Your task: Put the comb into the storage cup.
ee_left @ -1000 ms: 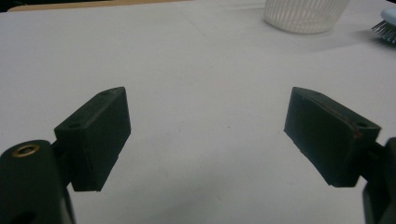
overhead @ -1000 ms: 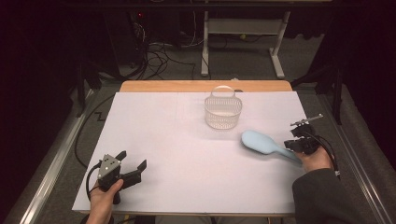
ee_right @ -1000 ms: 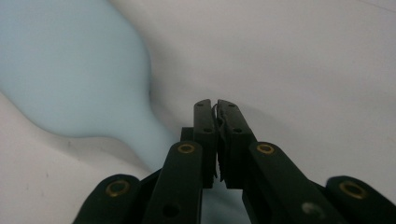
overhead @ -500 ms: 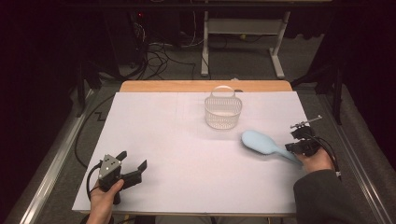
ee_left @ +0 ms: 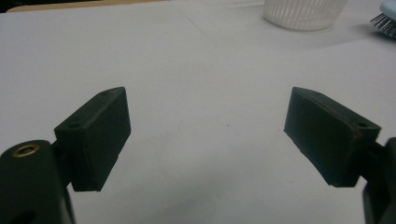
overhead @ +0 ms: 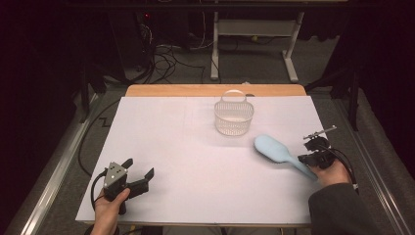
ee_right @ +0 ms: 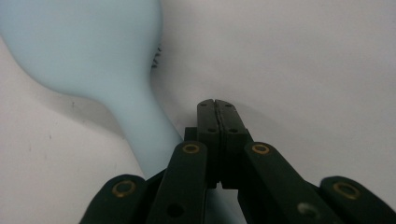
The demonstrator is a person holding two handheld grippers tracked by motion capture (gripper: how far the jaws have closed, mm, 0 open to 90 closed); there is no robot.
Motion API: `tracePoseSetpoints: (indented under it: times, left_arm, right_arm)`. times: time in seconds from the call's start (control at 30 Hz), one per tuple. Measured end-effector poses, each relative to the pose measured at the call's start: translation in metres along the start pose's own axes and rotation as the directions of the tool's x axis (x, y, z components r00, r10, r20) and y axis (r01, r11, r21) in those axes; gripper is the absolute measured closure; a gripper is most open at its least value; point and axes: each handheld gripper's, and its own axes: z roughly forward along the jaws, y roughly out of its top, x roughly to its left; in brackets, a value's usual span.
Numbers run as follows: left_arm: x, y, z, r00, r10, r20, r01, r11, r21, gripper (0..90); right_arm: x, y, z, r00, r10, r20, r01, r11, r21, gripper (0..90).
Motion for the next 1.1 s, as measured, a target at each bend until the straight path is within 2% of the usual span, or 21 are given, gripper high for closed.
tracePoseSetpoints:
  times: [0.57, 0.7, 1.1]
  left_arm:
    - [-0.001, 0.001, -0.001, 1.0, 0.009, -0.002, -0.009, 1.0, 0.004, 15.4]
    - [-0.001, 0.001, -0.001, 0.9999, 0.011, -0.003, -0.011, 0.9999, 0.005, 15.5]
    - [-0.001, 0.001, 0.0, 0.9999, 0.014, -0.003, -0.013, 0.9999, 0.01, 15.2]
  right_arm:
    - [0.02, -0.007, -0.008, 0.9985, -0.054, -0.012, 0.054, 0.998, -0.012, 90.0]
    - [0.021, -0.01, -0.009, 0.9988, -0.042, -0.024, 0.041, 0.999, -0.02, 90.0]
    - [0.028, -0.014, -0.011, 0.9979, -0.052, -0.04, 0.051, 0.998, -0.028, 90.0]
